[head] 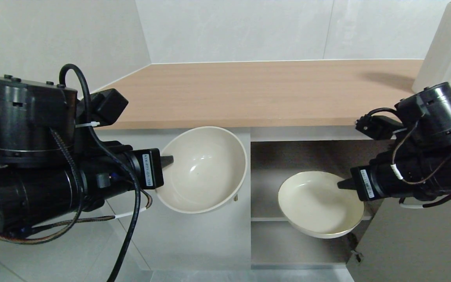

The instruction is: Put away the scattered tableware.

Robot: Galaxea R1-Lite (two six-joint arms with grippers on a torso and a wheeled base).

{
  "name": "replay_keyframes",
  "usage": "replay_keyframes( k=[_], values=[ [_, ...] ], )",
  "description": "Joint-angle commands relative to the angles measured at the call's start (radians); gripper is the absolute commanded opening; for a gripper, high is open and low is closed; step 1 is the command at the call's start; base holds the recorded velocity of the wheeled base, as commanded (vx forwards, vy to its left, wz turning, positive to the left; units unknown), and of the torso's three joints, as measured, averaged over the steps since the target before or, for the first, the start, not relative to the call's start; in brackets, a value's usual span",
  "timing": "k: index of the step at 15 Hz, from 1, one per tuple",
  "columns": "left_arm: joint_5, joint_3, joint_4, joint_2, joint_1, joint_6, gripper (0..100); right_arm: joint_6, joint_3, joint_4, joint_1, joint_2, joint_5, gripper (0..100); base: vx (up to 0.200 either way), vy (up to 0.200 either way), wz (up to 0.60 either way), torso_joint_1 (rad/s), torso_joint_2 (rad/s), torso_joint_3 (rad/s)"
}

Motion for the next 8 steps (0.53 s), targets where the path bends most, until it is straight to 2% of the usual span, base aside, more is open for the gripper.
replay_keyframes(
  k=[1,4,8],
  values=[
    [0.000,0.000,0.000,0.003,0.000,-0.001,0,-0.030,0.023,0.001,0.051,0.078,-0.004,0,0.000,0.000,0.00,0.000,0.00,0.000],
    [0.000,0.001,0.000,0.003,0.000,-0.001,0,-0.044,0.020,-0.024,0.091,0.265,-0.006,0,0.000,0.000,0.00,0.000,0.00,0.000],
    [0.000,0.001,0.000,0.005,0.000,-0.001,0,0.033,0.022,-0.170,0.102,0.445,-0.007,0,0.000,0.000,0.00,0.000,0.00,0.000]
  ],
)
